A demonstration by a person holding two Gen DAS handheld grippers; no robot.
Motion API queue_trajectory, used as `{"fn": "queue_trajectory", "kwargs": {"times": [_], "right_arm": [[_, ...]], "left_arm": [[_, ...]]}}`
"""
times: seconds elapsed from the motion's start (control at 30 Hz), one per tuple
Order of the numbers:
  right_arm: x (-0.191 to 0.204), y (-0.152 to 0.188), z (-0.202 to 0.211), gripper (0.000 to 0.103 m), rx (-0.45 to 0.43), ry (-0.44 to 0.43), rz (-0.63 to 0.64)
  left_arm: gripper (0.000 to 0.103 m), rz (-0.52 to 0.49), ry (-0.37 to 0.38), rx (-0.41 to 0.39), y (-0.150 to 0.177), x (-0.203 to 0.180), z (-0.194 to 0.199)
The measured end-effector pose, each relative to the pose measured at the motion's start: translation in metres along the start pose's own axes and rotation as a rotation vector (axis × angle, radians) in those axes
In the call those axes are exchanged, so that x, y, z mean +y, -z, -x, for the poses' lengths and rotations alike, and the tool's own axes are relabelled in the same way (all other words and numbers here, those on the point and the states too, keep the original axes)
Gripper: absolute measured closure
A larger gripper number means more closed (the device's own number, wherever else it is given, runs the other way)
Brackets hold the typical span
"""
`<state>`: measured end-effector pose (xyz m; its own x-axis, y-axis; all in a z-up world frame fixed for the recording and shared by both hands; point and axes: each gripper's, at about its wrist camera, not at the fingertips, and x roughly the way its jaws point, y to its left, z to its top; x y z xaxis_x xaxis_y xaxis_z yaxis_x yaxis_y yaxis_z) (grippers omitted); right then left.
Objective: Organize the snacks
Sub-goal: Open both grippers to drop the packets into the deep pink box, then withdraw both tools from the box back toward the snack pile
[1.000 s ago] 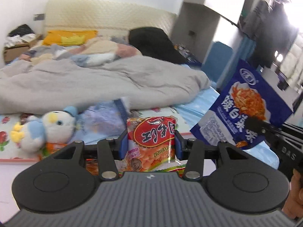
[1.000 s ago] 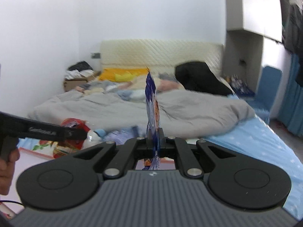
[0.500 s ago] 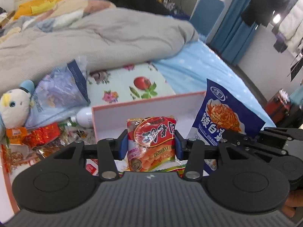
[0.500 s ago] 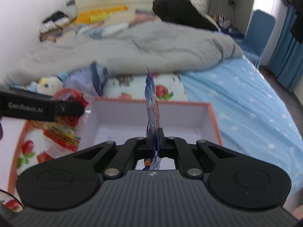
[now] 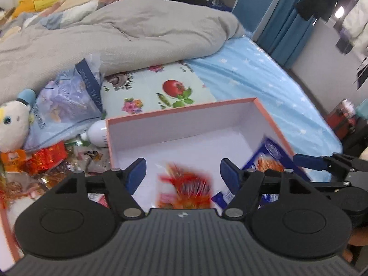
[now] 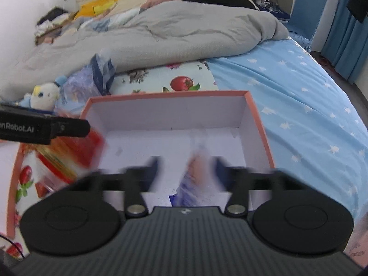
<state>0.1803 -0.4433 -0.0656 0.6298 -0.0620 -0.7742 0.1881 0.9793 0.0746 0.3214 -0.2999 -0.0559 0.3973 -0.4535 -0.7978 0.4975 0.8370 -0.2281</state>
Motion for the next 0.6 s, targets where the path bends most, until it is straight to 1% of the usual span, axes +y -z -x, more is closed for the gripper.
{"fn": "queue_trajectory", "kwargs": {"times": [0.07,0.2,0.47,0.6], "right_arm": [[0.002,0.0,0.004,0.035,-0.02,0.004,0.007],[0.009,-0.003,0.016,0.035,-0.063,0.01,0.035],[0.024,-0.004,0.042,0.035,-0.153,-0.025,0.031],[0.036,-0.001,0.054,0.035,-0.196,-0.047,0.032]], "left_arm": [[0.028,0.005,-0.008,-0.015,0.001,0.002,0.006],[0.028,-0.036,-0.019,-0.064,0.005,0.0,0.023],[0.028,-0.02,-0.012,-0.175,0.014,0.005,0.066],[0.028,-0.031,-0.012,-0.227,0.023,0.008,0.088]]}}
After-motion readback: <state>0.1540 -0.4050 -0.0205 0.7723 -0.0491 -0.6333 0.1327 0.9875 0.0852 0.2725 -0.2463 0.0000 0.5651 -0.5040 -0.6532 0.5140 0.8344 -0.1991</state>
